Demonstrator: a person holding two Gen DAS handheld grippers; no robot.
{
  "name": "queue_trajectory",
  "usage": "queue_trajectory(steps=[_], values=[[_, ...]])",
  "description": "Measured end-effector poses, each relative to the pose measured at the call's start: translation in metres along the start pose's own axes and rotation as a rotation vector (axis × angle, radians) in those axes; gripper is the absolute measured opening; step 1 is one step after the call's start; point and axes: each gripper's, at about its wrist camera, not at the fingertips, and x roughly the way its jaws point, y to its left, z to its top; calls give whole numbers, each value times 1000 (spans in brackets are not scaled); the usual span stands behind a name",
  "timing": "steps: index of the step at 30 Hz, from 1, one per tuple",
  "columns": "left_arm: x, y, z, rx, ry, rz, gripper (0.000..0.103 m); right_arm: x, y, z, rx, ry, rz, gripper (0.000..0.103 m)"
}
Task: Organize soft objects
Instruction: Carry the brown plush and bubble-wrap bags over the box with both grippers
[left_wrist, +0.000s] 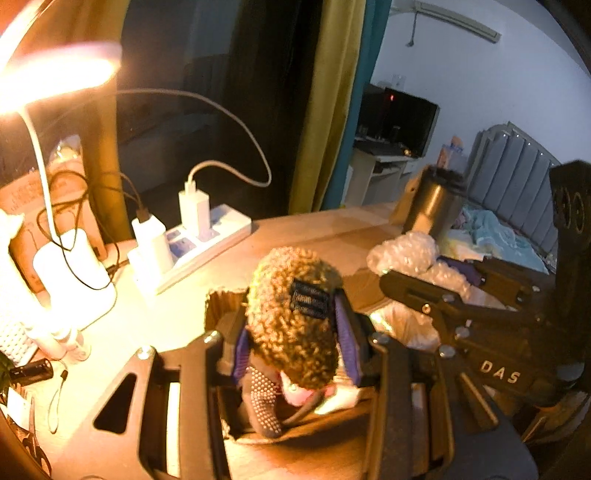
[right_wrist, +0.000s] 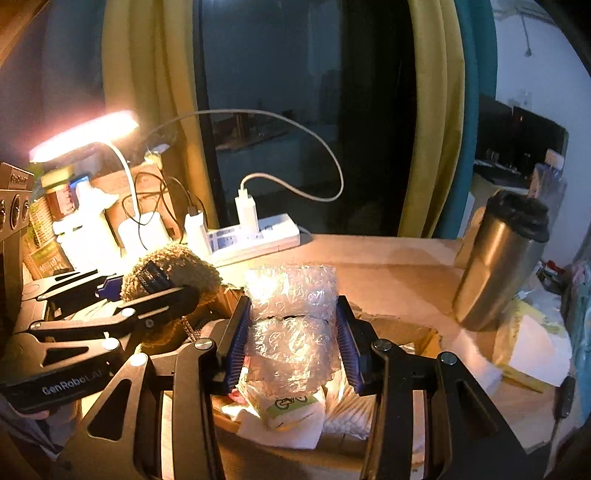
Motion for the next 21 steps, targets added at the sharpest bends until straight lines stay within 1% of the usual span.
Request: queue_trajectory(steps=[8, 14, 17, 21], values=[[44, 6, -14, 2, 84, 15, 41, 34, -9, -12, 27, 60, 28, 46], [64, 7, -23, 3, 130, 19, 41, 51, -15, -19, 48, 92, 35, 46], [69, 4, -25, 29, 125, 48, 41, 58, -18, -23, 51, 106, 38, 46], [72, 1, -27, 54, 117, 67, 41, 65, -22, -26, 67, 119, 43, 46]])
